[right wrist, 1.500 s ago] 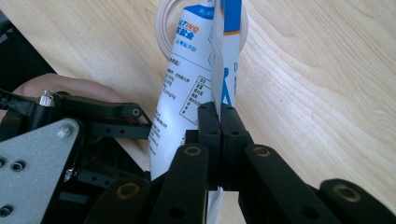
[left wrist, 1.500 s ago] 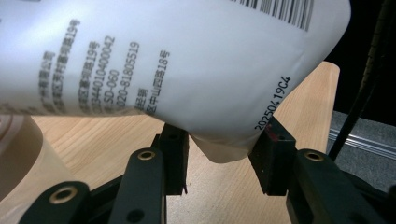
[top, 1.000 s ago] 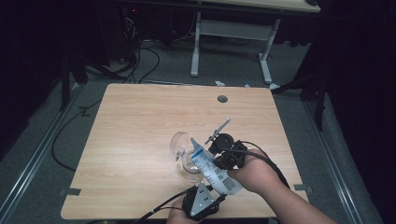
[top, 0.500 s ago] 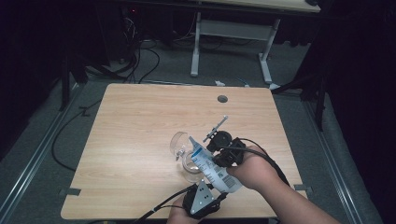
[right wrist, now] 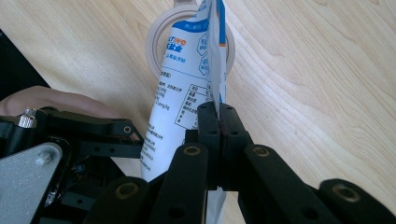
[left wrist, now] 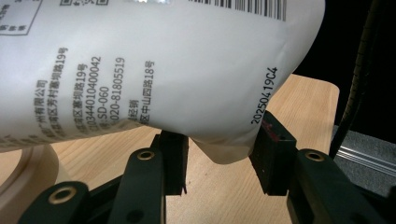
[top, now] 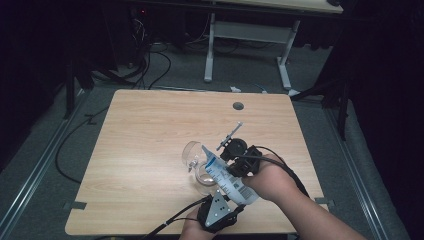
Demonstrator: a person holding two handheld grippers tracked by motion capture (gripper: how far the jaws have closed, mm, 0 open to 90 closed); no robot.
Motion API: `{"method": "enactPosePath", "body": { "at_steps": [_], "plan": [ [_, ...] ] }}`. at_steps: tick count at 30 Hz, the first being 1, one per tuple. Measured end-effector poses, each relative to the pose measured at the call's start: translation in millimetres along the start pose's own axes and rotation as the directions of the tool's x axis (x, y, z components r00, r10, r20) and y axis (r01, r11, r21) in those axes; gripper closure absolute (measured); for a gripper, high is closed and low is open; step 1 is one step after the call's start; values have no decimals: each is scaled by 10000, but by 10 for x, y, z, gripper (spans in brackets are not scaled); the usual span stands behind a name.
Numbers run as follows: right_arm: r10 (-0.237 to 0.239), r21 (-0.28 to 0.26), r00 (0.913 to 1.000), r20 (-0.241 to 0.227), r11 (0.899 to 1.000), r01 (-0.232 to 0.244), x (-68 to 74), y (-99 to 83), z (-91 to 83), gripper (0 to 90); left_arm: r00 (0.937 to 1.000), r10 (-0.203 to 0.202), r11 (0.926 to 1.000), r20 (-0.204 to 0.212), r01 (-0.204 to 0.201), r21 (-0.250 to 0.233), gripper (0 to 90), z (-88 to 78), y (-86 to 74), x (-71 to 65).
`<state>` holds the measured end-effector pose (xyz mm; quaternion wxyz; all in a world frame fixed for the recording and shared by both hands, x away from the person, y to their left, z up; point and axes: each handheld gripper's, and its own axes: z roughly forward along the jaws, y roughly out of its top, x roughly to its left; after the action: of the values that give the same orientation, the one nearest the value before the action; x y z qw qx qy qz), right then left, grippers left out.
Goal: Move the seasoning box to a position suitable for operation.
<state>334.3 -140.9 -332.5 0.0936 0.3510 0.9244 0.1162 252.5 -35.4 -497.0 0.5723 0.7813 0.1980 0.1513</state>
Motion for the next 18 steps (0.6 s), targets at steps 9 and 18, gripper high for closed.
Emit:
{"method": "enactPosePath", "body": {
  "at_steps": [9, 18],
  "plan": [
    [-21, 41, 10000, 49, 10000, 21, 0, 36, -4, 900, 10000, -86, 9999, 38, 86, -73, 604, 9, 19, 12],
    [-91, 112, 9999, 89, 9999, 90, 0, 62, -12, 900, 9998, -164, 9998, 76, 165, -144, 604, 11, 36, 15]
  ]
}}
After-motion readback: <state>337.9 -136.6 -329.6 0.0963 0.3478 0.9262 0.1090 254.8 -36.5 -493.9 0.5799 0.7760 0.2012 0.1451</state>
